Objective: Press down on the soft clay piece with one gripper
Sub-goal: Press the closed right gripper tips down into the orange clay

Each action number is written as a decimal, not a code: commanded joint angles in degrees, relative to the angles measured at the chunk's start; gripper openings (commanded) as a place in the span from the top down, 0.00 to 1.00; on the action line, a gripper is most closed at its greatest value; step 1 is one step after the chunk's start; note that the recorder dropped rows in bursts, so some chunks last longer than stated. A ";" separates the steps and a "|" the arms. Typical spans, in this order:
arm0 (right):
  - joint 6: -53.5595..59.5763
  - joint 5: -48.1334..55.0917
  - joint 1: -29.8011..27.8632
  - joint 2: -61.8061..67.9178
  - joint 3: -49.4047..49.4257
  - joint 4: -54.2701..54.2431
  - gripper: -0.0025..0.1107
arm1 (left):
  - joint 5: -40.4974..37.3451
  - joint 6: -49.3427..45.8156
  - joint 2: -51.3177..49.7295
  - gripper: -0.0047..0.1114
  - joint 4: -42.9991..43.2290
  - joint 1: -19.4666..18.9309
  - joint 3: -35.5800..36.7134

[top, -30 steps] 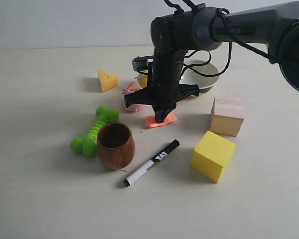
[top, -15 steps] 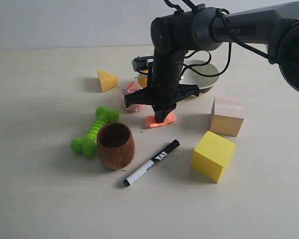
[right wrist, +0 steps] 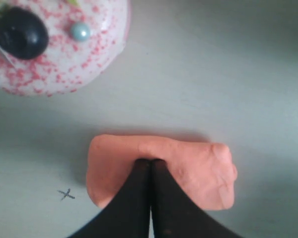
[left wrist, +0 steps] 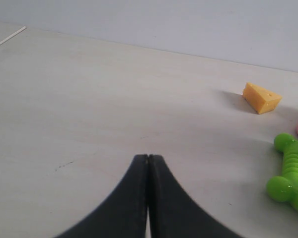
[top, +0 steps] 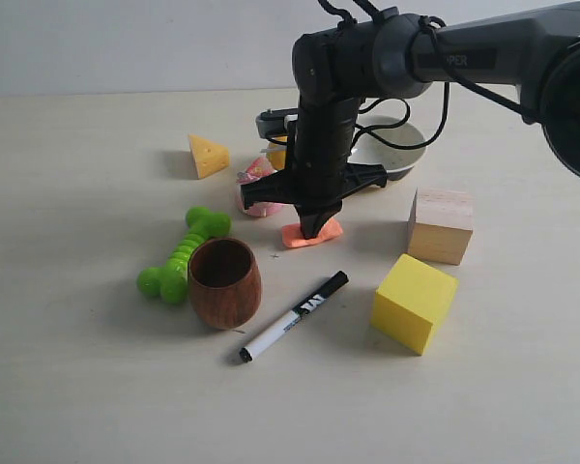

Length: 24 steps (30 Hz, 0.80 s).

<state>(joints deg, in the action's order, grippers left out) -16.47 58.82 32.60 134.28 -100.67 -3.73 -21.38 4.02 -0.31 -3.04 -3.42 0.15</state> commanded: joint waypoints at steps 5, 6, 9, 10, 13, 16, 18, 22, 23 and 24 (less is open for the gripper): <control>0.99 -1.74 0.08 1.11 1.63 -0.12 0.97 | 0.57 0.34 0.31 0.96 -0.35 0.05 -0.15; 0.99 -1.74 0.08 0.99 1.63 -0.12 0.97 | 0.57 0.34 0.31 0.96 -0.35 0.05 -0.15; 0.99 -1.74 0.08 0.30 1.63 -0.12 0.97 | 0.57 0.34 0.31 0.96 -0.35 0.05 -0.15; 0.99 -1.74 0.08 0.21 1.63 -0.12 0.97 | 0.57 0.34 0.31 0.96 -0.35 0.05 -0.15; 0.99 -1.74 0.08 -0.08 1.63 -0.12 0.97 | 0.57 0.34 0.31 0.96 -0.35 0.05 -0.15; 0.99 -1.74 0.08 -0.94 1.63 -0.12 0.97 | 0.57 0.34 0.31 0.96 -0.35 0.05 -0.15; 0.99 -1.74 0.08 -1.32 1.39 -0.12 0.97 | 0.57 0.34 0.31 0.96 -0.35 0.05 -0.15; 0.99 -1.74 0.08 -1.63 1.39 -0.12 0.97 | 0.57 0.34 0.31 0.96 -0.35 0.05 -0.15; 1.24 -1.74 0.08 -1.88 1.39 -0.12 0.97 | 0.57 0.34 0.31 0.96 -0.35 0.05 -0.15; 1.36 -1.88 0.08 -2.01 1.39 -0.12 0.97 | 0.57 0.34 0.31 0.96 -0.35 0.05 -0.15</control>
<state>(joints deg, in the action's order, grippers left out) -15.84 57.63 32.60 132.78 -99.77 -3.73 -21.38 4.02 -0.31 -3.04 -3.42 0.15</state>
